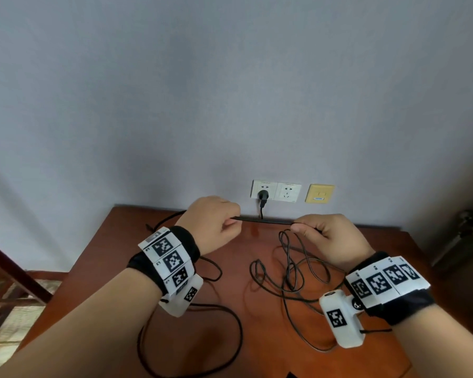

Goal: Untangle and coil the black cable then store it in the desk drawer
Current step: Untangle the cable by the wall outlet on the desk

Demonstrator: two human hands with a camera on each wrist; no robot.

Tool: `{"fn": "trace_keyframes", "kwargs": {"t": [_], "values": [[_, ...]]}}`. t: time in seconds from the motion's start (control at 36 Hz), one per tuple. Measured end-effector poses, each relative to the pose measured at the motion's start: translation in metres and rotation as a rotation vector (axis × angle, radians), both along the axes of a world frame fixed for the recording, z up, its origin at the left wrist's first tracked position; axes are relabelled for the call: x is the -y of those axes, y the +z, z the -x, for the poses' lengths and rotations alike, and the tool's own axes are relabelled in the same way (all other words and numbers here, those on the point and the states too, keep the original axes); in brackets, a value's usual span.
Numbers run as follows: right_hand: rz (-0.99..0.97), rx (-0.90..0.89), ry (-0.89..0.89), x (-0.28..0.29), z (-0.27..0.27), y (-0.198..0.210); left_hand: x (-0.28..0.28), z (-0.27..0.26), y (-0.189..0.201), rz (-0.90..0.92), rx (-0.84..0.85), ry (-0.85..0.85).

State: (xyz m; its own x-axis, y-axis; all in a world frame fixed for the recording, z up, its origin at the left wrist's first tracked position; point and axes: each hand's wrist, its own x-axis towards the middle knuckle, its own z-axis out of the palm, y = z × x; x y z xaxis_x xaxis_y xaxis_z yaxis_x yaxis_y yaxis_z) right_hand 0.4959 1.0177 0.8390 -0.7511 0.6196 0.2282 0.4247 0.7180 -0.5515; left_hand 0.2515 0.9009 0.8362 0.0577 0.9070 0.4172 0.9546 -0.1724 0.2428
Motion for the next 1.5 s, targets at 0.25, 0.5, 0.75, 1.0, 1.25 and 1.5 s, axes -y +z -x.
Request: {"fn": "trace_keyframes", "kwargs": {"t": [0.25,0.5,0.75,1.0,1.25,1.5], "values": [[-0.023,-0.081,-0.066,0.014,0.025,0.004,-0.007,-0.005,-0.002,0.094,0.060,0.248],[-0.008,-0.100,0.002,0.031,0.050,-0.002,-0.013,-0.049,-0.004,0.151,0.082,0.168],[-0.019,-0.006,0.012,0.022,0.033,-0.004,-0.006,-0.036,-0.006,0.077,0.030,0.012],[0.022,0.026,0.024,0.007,0.006,-0.012,0.002,-0.015,-0.011,0.113,0.027,0.003],[-0.008,0.036,-0.065,0.001,-0.002,-0.015,0.000,-0.004,-0.010,0.158,-0.011,0.109],[-0.028,-0.081,-0.101,0.019,0.020,-0.004,-0.006,-0.040,-0.002,0.114,0.190,0.091]]}}
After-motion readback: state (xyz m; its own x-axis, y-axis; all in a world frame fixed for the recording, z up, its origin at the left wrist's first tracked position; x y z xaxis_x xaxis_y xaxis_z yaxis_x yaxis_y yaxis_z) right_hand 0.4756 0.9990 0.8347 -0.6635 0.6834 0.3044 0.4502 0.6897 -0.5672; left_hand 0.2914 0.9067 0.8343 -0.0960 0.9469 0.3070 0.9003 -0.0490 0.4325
